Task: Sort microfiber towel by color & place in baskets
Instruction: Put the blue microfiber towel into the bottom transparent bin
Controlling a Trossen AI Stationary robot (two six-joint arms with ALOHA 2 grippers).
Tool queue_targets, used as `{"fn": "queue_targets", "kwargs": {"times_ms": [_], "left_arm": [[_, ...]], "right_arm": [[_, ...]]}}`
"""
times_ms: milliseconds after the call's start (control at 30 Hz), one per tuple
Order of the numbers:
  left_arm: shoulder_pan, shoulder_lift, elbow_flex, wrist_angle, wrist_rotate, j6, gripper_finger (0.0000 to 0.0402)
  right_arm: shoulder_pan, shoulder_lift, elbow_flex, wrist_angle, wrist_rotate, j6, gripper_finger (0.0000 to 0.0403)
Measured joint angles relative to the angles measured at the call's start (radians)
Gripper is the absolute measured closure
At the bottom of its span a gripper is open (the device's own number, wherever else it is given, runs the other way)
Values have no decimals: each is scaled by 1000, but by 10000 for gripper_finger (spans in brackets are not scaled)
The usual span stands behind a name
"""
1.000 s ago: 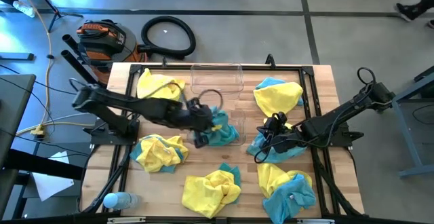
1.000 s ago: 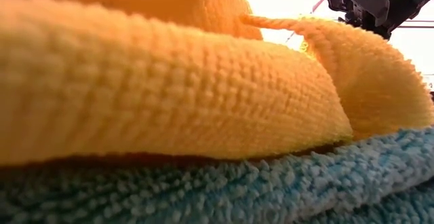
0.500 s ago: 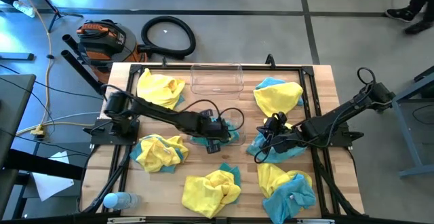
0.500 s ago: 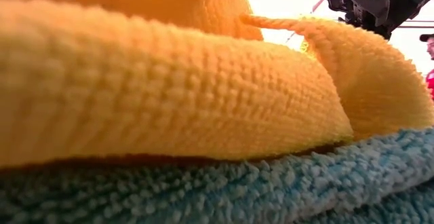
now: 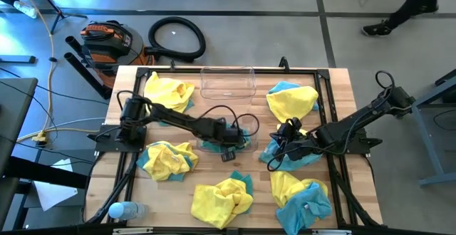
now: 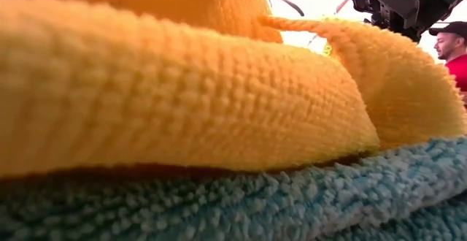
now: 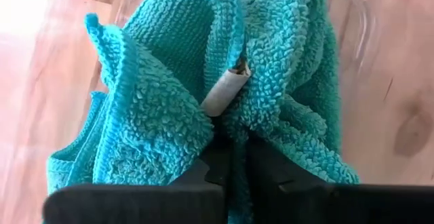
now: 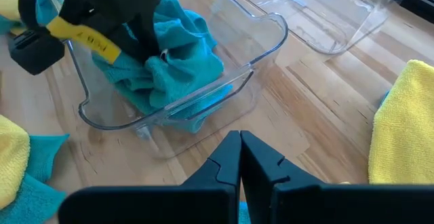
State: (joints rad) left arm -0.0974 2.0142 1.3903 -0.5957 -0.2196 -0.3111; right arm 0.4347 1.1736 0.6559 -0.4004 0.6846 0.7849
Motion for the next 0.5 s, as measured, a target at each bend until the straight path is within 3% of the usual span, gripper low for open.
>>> {"fn": "queue_targets", "kwargs": {"times_ms": [333,500], "left_arm": [[0,-27,27,-18,1,32,307],[0,-64,63,-76,0,101,291]], "right_arm": [[0,0,0,-6,0,0,400],[0,0,0,-7,0,0,400]]}}
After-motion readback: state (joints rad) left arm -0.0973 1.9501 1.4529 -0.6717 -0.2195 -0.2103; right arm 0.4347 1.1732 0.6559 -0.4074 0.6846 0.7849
